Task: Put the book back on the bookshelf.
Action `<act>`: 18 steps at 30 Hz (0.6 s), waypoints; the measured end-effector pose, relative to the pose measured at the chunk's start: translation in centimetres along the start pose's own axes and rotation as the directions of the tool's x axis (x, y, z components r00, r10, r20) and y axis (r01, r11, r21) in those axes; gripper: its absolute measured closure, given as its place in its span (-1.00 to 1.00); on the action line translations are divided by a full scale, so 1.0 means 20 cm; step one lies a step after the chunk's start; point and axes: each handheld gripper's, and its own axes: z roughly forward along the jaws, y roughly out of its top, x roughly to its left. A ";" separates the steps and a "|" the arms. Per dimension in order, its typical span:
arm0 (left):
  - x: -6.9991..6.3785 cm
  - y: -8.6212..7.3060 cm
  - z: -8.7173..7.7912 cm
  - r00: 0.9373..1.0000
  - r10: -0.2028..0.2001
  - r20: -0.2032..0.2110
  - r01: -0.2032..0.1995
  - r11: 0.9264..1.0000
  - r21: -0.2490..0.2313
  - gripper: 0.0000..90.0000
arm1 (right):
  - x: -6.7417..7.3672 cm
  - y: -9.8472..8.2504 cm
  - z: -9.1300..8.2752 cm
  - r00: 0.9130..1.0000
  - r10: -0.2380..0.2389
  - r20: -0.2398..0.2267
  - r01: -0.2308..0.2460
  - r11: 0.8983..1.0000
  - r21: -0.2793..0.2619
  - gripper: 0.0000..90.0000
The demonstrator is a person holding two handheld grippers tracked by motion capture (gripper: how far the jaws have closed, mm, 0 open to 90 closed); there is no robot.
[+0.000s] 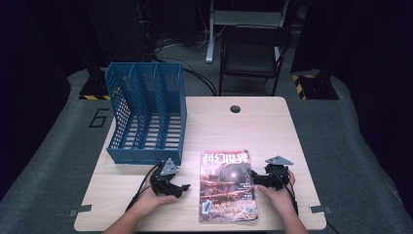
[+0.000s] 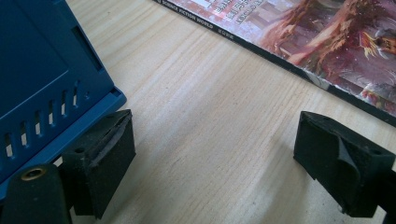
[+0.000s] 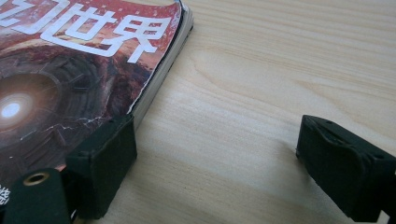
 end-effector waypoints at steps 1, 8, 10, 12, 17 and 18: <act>0.00 0.00 0.00 1.000 -0.001 -0.002 0.001 1.000 -0.002 -0.72 | 0.00 0.00 0.00 1.000 0.000 0.000 0.000 1.000 0.006 -0.74; -0.01 0.00 0.00 1.000 -0.013 -0.012 0.013 1.000 -0.006 -0.71 | 0.01 0.01 -0.01 1.000 0.000 0.009 0.000 1.000 0.021 -0.66; -0.01 0.00 0.01 1.000 -0.014 -0.016 0.014 1.000 -0.009 -0.70 | 0.02 0.01 -0.01 1.000 0.002 0.009 -0.002 1.000 0.025 -0.61; 0.00 0.00 0.00 1.000 -0.011 -0.012 0.011 1.000 -0.006 -0.70 | 0.03 0.01 -0.02 1.000 0.010 0.007 -0.011 0.999 0.038 -0.53; -0.01 0.00 0.00 0.999 -0.025 -0.020 0.025 1.000 -0.009 -0.67 | 0.04 0.02 -0.03 1.000 -0.001 -0.005 0.001 0.999 0.048 -0.35; -0.01 0.00 0.00 0.999 -0.027 -0.040 0.026 1.000 -0.015 -0.64 | 0.04 0.03 -0.03 1.000 -0.001 -0.005 0.001 0.999 0.047 -0.31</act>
